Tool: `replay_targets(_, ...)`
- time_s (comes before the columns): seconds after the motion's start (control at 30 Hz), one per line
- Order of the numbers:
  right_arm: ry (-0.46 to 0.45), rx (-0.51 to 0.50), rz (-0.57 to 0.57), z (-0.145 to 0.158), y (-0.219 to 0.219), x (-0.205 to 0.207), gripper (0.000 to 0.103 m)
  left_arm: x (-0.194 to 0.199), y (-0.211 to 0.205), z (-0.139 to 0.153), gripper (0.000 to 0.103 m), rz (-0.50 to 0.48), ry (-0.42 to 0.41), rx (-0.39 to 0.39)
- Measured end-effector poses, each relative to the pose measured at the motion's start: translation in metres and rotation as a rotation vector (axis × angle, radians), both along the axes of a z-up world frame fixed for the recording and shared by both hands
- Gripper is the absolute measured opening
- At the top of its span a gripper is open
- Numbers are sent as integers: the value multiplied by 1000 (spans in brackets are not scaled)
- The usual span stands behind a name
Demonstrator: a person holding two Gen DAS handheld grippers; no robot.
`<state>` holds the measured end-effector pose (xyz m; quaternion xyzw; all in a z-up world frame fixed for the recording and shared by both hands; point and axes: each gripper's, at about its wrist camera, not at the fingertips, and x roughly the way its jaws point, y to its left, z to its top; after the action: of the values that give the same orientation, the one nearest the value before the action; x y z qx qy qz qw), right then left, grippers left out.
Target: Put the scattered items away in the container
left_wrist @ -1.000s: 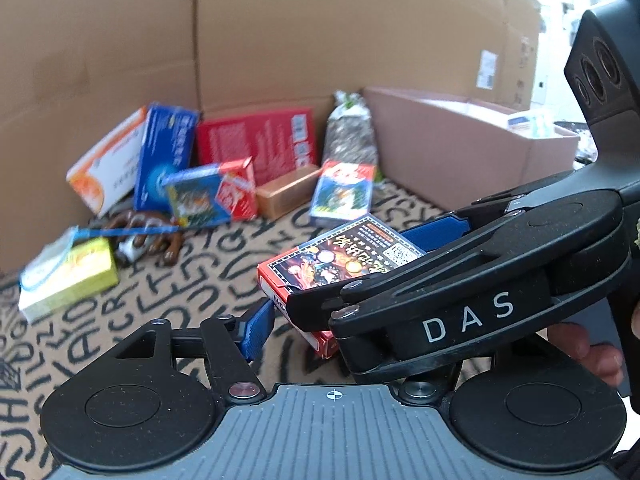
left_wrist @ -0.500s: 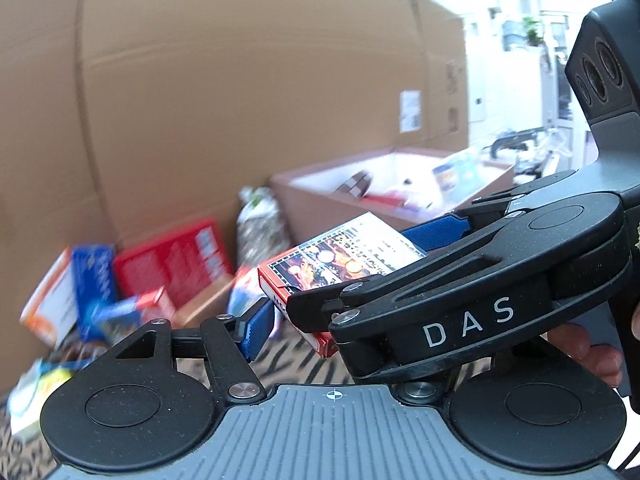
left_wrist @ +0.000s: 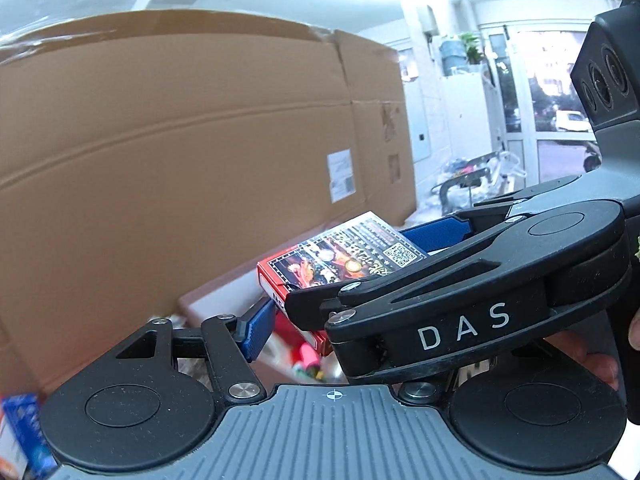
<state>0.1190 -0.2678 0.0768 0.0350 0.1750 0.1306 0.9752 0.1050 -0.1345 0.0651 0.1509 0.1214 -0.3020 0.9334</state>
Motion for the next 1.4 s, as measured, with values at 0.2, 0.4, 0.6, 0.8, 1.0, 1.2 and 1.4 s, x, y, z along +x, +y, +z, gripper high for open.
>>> replay_targets(0.2, -12, 3, -53, 5, -30, 23, 93, 29, -28, -1, 66, -31, 10, -8)
replay_targets(0.4, 3, 21, -61, -5, -43, 47, 93, 55, -42, -8, 66, -44, 25, 13)
replay_targets(0.6, 26, 36, -76, -12, -55, 64, 93, 78, -53, -16, 66, -54, 54, 22)
replay_targets(0.8, 58, 39, -98, -20, -64, 78, 93, 97, -64, -24, 66, -63, 75, 37)
replay_targets(1.0, 67, 77, -100, -27, -71, 88, 96, 120, -70, -33, 89, -5, 130, 39)
replay_targets(1.2, 47, 92, -189, -33, -85, 85, 100, 122, -56, -37, 103, 108, 93, 29)
replay_targets(1.4, 57, 131, -205, -35, -92, 80, 100, 119, -47, -35, 103, 135, 96, 20)
